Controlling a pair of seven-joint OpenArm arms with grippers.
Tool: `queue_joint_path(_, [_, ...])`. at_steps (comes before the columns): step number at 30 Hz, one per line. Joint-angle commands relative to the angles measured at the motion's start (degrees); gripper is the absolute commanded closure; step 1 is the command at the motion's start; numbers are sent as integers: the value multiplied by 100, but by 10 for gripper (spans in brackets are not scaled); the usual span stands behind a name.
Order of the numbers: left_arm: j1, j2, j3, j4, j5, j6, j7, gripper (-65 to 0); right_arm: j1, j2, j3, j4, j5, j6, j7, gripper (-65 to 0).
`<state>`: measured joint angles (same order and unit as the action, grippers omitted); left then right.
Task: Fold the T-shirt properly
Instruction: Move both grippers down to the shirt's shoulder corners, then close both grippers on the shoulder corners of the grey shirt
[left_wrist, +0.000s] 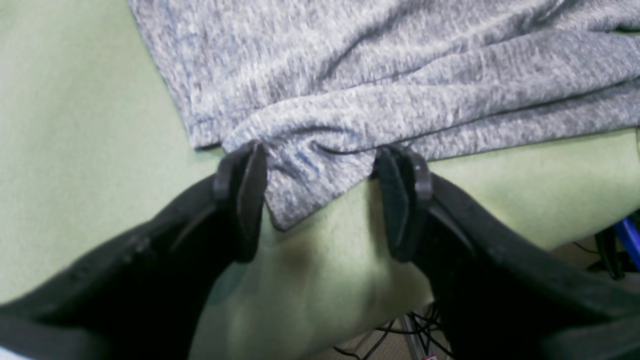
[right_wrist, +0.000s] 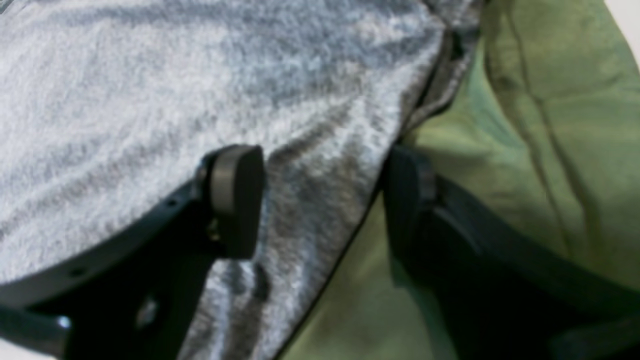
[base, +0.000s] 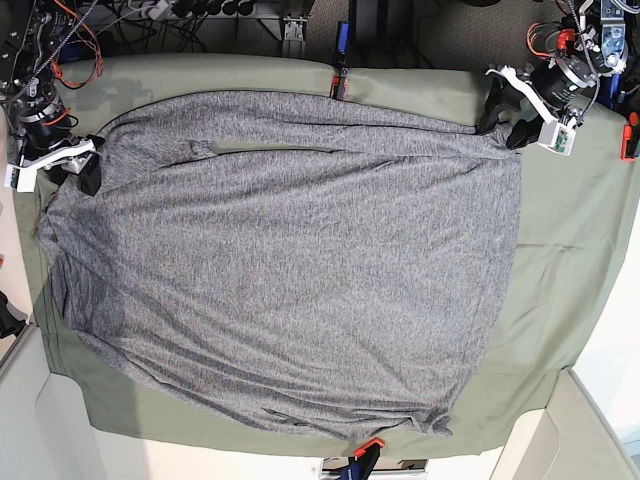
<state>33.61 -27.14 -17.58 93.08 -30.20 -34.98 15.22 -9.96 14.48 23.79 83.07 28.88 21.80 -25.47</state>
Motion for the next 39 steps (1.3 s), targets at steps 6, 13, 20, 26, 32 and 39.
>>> queue_joint_path(6, [4, -66, -37, 48, 210, 22, -37, -9, -7, 59, -52, 26, 0, -17, -199, -249])
queue_joint_path(13, [7, -66, -284, 214, 214, -321, -39, 0, -9, 61, -50, 66, -256, -13, -201, -39])
queue_joint_path(20, [192, -66, -748, 483, -256, -502, -37, 0, -7, 59, 170, 422, -254, -15, -450, 0])
queue_joint_path(26, [374, -68, -1128, 820, -546, -502, -37, 0, -4, 63, 621, 807, -149, -15, -603, 0])
queue_joint_path(32, [205, -85, -1132, 1005, -603, -502, -37, 0, 28, 61, 658, 804, 4, -13, -411, 0])
queue_joint_path(39, [-343, -326, -1040, 925, -490, -502, -35, 0, 483, 57, 656, 573, 2, -9, -411, 0])
